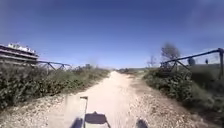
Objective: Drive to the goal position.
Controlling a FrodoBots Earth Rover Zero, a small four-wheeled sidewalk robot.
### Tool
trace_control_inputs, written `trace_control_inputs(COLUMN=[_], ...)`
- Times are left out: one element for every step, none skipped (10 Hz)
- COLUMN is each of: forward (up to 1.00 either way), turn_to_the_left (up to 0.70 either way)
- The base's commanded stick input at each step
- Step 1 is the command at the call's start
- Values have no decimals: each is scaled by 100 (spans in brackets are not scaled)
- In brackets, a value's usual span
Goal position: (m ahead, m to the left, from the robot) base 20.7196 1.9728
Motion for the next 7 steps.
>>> trace_control_inputs(forward=[50, 50, 50, 50, 50, 50, 50], turn_to_the_left=[0, 0, 0, 0, 0, 0, 0])
